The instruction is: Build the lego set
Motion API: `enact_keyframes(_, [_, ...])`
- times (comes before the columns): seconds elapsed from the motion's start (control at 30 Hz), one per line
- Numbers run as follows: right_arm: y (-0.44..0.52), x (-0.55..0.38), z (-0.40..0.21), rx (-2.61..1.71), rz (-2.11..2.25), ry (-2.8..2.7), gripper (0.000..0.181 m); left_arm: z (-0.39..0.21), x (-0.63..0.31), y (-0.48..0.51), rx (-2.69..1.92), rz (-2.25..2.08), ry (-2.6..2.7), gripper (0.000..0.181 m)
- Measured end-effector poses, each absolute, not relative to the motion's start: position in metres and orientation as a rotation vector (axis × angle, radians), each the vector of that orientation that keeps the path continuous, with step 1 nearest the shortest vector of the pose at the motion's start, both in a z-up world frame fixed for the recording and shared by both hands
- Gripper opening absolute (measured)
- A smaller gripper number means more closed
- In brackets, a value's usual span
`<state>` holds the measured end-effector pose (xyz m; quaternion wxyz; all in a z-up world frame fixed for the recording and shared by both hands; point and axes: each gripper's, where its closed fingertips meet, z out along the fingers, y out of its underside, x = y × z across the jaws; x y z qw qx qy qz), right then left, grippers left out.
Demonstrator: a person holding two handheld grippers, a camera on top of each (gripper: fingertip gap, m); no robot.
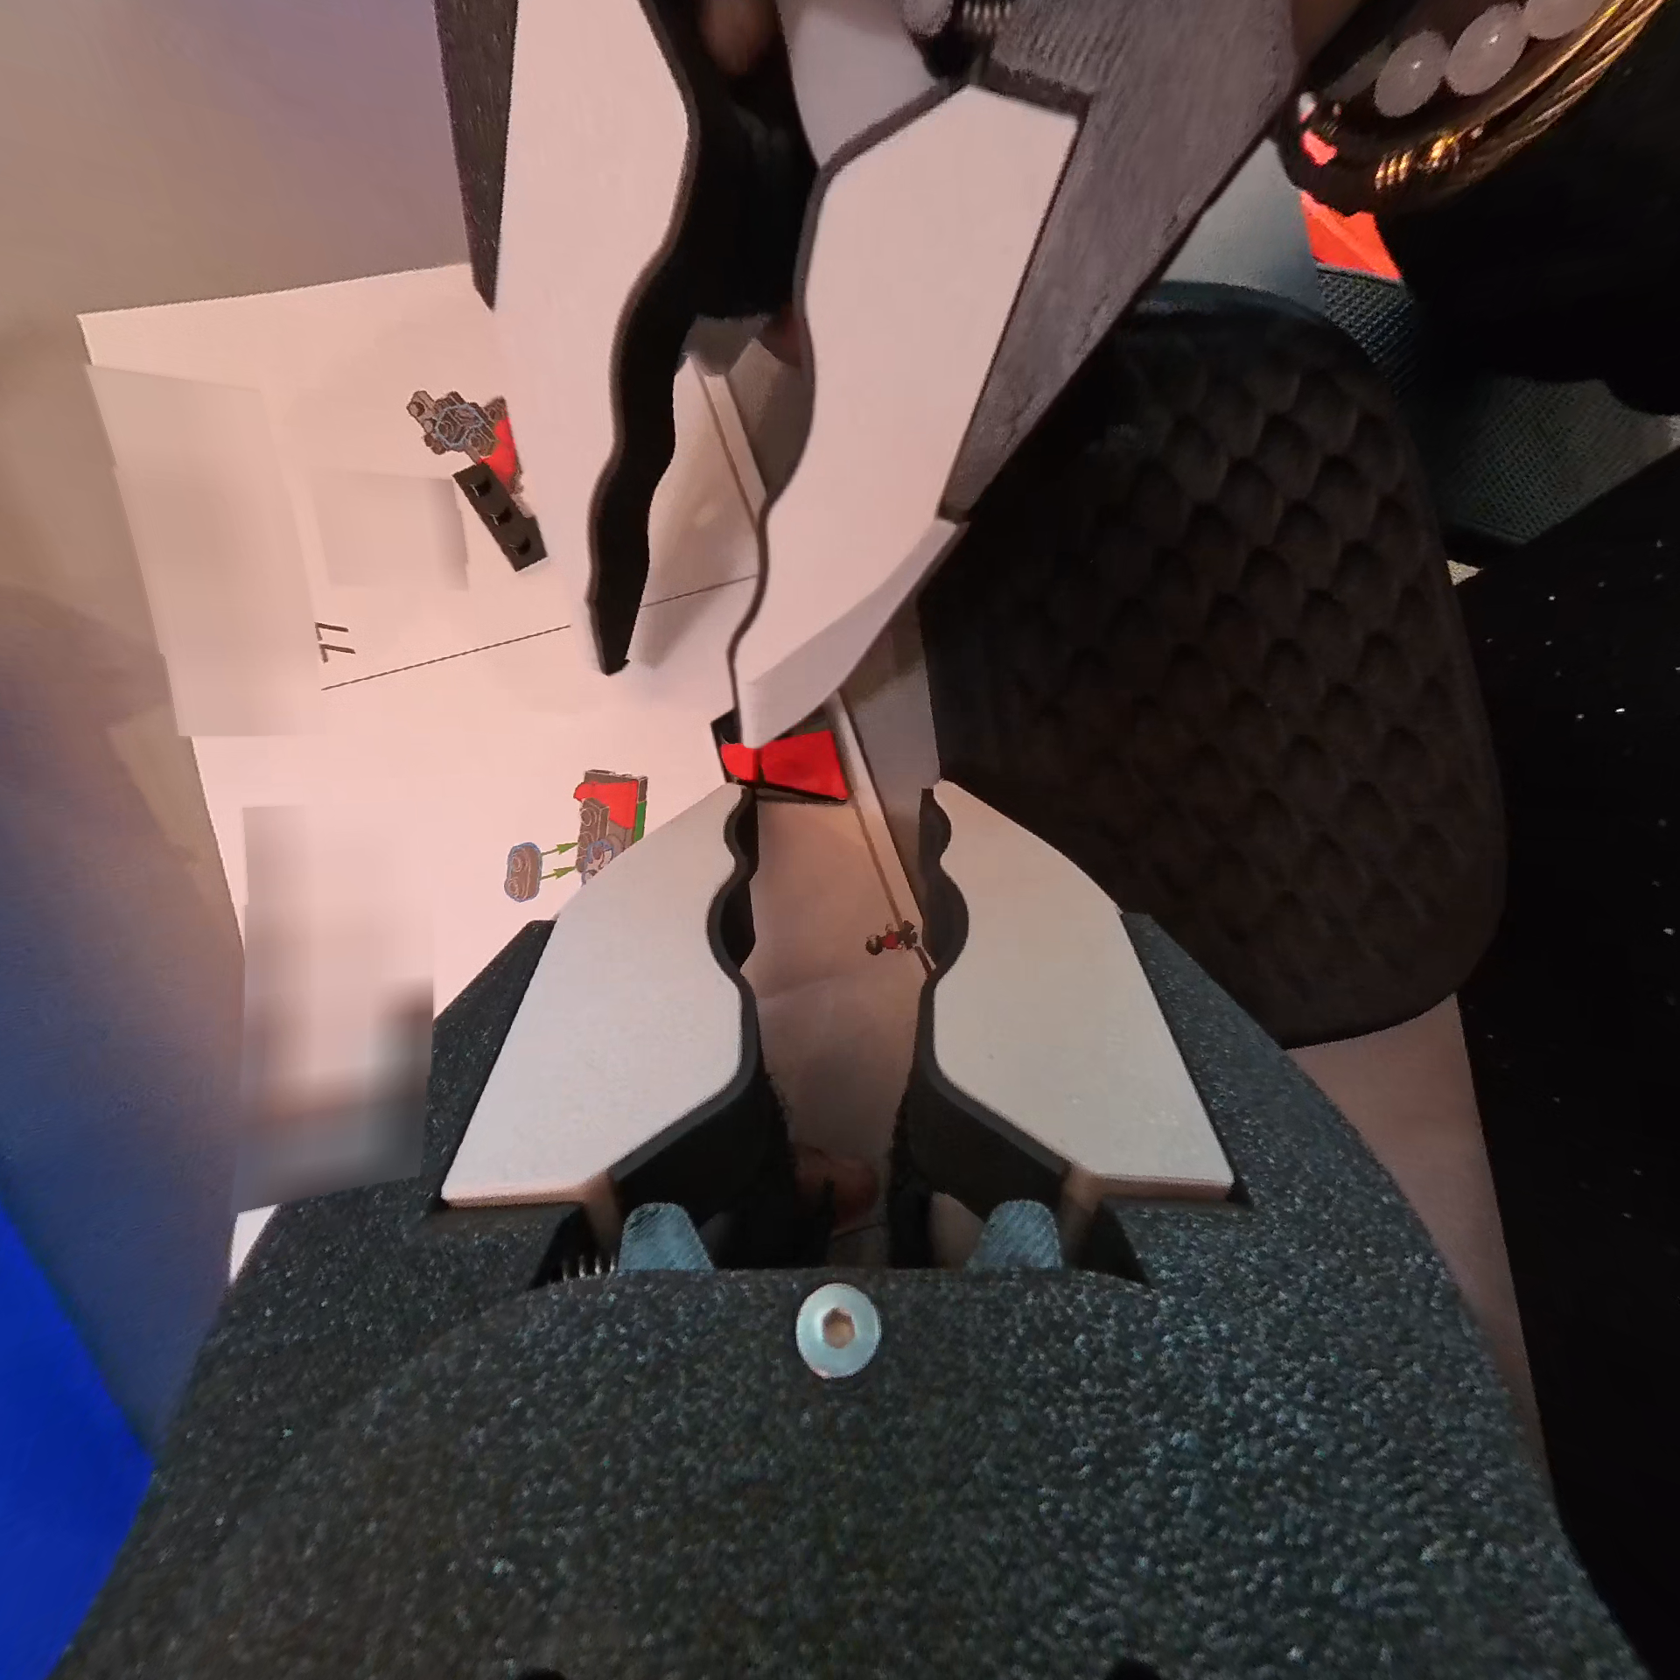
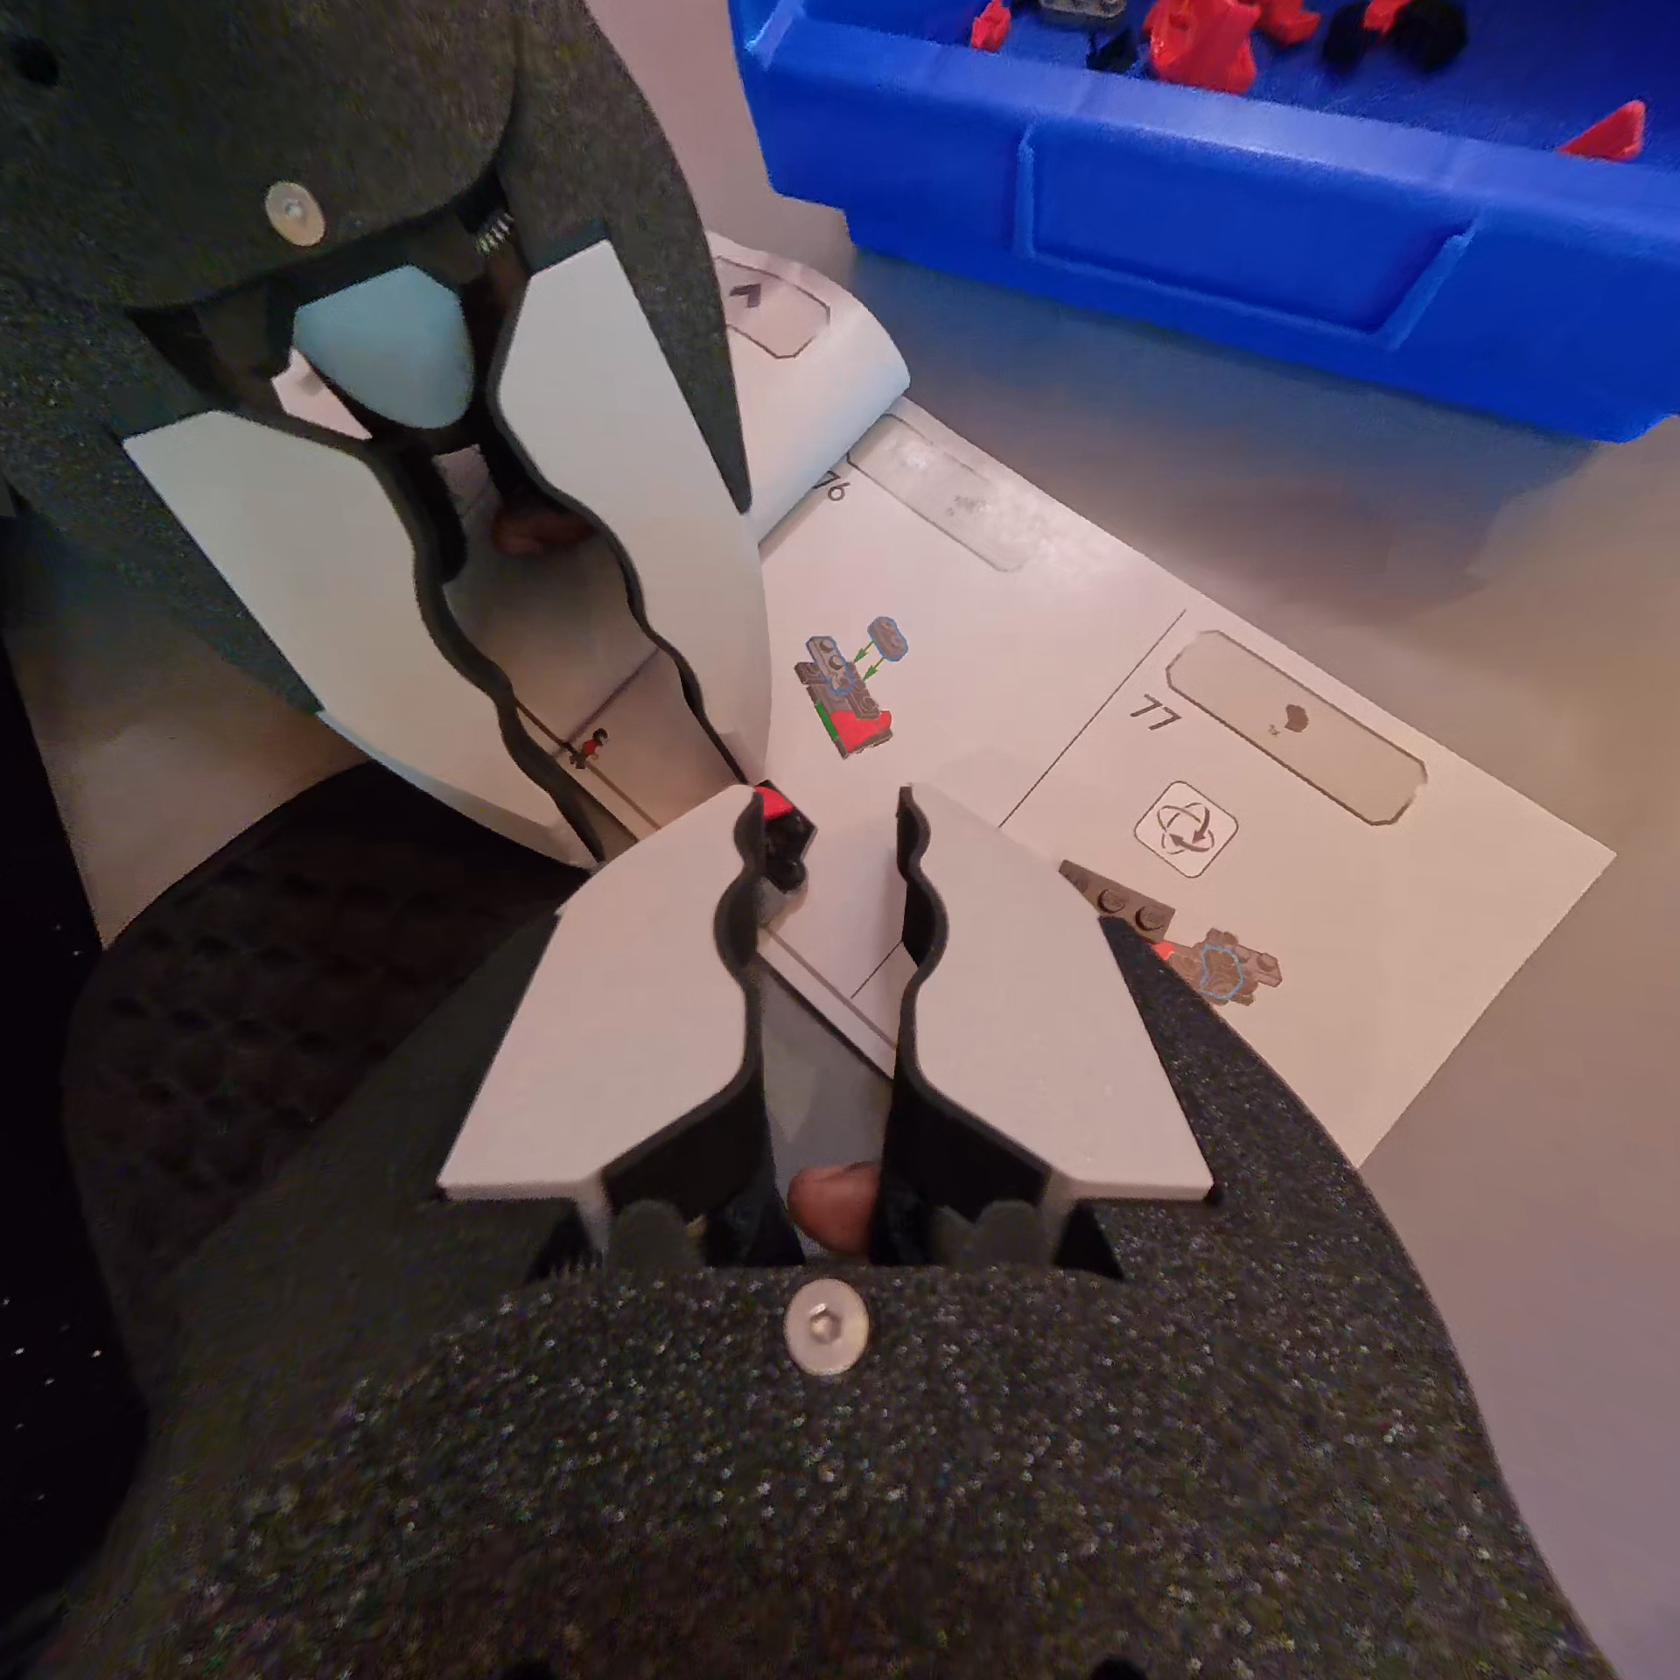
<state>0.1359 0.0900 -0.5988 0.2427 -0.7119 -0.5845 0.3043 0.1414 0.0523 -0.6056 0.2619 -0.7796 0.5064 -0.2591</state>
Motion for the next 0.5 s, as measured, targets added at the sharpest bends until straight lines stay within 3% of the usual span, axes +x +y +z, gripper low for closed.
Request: enact_keyframes(0.5, [0.0921,0.1332,-0.6060,-1.959,0.762,-1.656,0.024,-0.5982,0.1445,0.0554,-2.046,-0.666,1.365,0.033])
